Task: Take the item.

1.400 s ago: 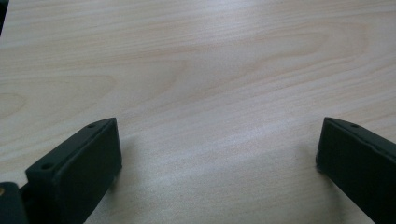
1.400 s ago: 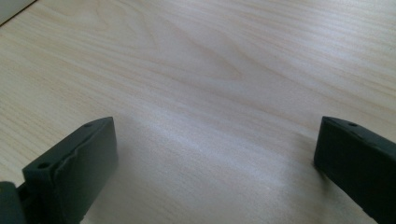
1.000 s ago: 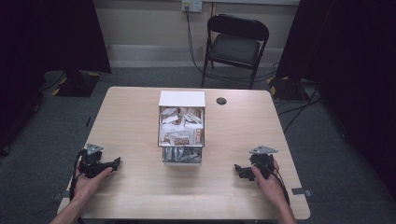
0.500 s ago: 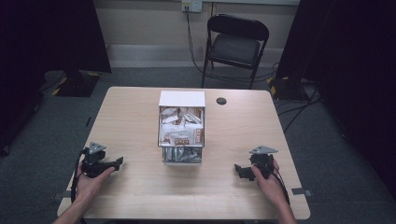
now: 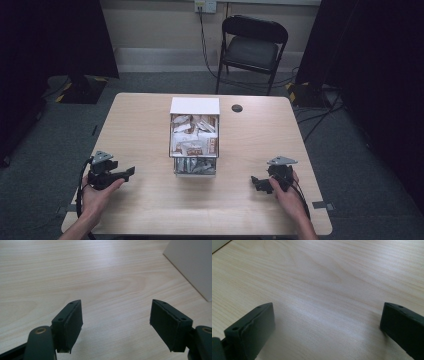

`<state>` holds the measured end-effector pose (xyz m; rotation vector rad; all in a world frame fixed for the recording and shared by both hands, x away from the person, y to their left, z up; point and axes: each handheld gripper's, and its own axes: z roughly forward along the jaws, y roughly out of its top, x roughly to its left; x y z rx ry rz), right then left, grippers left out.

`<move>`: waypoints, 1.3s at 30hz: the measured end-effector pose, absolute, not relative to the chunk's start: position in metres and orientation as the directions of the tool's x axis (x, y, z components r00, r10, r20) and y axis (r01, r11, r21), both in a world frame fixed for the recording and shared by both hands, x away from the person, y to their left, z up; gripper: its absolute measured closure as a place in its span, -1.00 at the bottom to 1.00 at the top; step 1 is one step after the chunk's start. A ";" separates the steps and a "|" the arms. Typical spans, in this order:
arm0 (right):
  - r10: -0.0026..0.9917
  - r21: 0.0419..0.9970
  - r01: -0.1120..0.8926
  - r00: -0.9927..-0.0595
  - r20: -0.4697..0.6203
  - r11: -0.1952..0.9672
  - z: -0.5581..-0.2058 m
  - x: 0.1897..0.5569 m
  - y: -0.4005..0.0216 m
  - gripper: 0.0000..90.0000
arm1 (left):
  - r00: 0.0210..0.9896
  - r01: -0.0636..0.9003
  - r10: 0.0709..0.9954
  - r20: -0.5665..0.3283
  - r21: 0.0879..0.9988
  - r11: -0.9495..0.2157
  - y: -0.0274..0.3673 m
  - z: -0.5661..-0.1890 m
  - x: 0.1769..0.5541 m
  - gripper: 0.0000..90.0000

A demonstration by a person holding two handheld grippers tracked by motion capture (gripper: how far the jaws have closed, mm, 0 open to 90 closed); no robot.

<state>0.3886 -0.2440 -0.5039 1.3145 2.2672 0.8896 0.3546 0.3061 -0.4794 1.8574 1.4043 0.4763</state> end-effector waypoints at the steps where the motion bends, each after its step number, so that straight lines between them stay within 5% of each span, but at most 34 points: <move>1: 0.869 0.682 0.634 -0.495 -0.005 0.365 -0.504 0.389 -0.244 -1.00 | 0.335 0.656 0.931 -0.144 0.745 -0.121 0.306 -0.479 0.354 -0.42; 26: 0.869 0.682 0.634 -0.495 -0.005 0.365 -0.504 0.389 -0.244 -1.00 | 0.537 0.557 0.818 -0.204 0.814 -0.162 0.282 -0.446 0.347 -0.17; 39: 0.869 0.682 0.634 -0.495 -0.005 0.365 -0.504 0.389 -0.244 -1.00 | 0.652 0.426 0.747 -0.131 0.878 -0.217 0.265 -0.406 0.341 0.06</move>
